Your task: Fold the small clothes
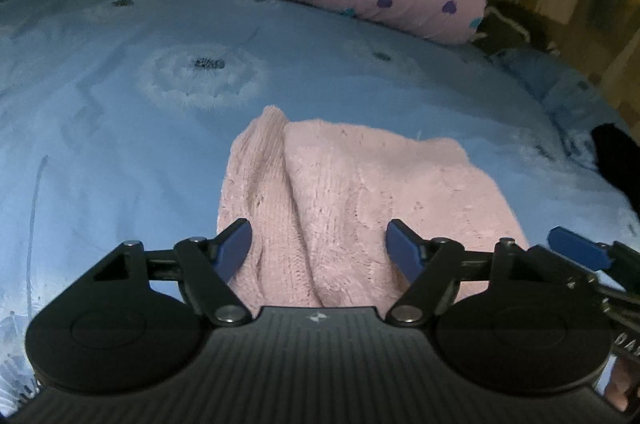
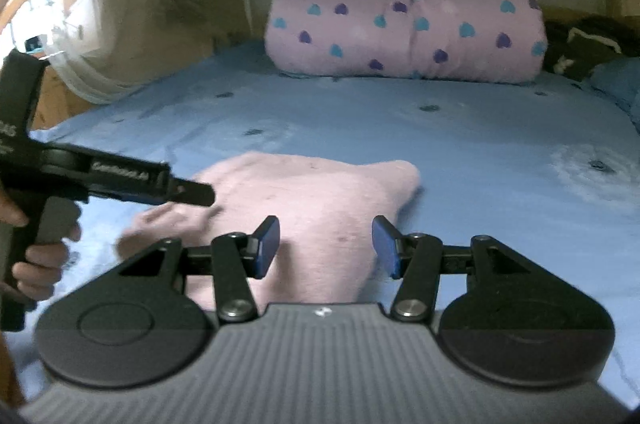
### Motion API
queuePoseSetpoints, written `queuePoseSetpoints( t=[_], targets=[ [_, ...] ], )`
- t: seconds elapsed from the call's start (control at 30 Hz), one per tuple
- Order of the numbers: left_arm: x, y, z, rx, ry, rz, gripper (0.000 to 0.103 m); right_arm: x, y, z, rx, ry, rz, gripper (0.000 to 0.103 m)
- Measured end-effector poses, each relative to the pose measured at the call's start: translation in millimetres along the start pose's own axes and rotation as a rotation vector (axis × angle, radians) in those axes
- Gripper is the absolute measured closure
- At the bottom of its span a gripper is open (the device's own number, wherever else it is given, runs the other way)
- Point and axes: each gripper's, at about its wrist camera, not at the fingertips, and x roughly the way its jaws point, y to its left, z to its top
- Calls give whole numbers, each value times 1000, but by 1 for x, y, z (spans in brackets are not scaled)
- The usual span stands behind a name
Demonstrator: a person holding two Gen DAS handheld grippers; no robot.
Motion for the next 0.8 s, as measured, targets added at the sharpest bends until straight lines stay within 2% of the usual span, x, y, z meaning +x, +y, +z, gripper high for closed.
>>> queuePoseSetpoints(
  t=[0.1,0.17,0.23,0.27,0.33,0.4,0.47,0.6,0.67,0.8],
  targets=[
    [10,-3,-2,0,-3,3,24,5,-13,-4,63,-8,-2,49],
    [12,-6,-4,5,-33,-17,52,9,-21,-7,137,-14,18,49],
    [7,-8,-3,1,-63,-23,73,11,-25,-12,191,-21,31,48],
    [4,-7,-2,0,-76,-29,80,12,-26,-14,206,-24,38,48],
    [-9,-1,-1,-29,-115,-39,88,12,-26,-16,221,-30,45,48],
    [-21,8,2,-63,-152,-38,88,12,-27,-16,223,-30,51,48],
    [-32,23,3,-94,-178,2,88,11,-26,-13,222,-31,61,48],
    [-28,54,-3,-146,-101,0,88,14,-17,-9,197,-37,84,48],
    [-21,58,-6,-139,-61,-5,87,18,-10,-10,183,-27,98,48],
    [-21,51,-8,-103,-56,-9,87,27,5,-19,133,12,62,48]
  ],
)
